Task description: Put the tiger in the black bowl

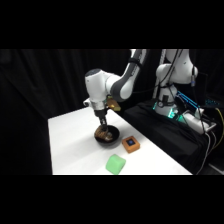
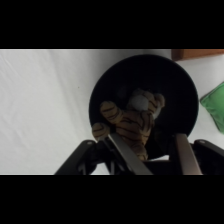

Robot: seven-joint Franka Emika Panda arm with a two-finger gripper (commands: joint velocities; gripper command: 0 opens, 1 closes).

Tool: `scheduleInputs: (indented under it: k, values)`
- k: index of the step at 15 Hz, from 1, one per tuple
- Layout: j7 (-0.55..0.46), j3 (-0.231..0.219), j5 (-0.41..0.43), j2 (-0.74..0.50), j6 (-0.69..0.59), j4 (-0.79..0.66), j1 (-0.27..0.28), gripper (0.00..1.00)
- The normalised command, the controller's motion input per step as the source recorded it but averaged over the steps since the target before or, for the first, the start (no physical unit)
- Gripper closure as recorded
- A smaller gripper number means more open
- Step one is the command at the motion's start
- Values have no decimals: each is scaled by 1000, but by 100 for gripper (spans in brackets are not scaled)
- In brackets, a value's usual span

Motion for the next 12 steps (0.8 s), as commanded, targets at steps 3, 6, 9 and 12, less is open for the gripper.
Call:
scheduleInputs:
  k: [3, 6, 9, 12]
  values:
    - [-71, 7, -70, -217, 3, -137, -2, 0]
    - [-75, 8, -93, -379, -195, -134, 9, 0]
    - [-99, 27, -65, -421, -322, -95, -15, 0]
    - [-107, 39, -69, -408, -370, -42, -39, 0]
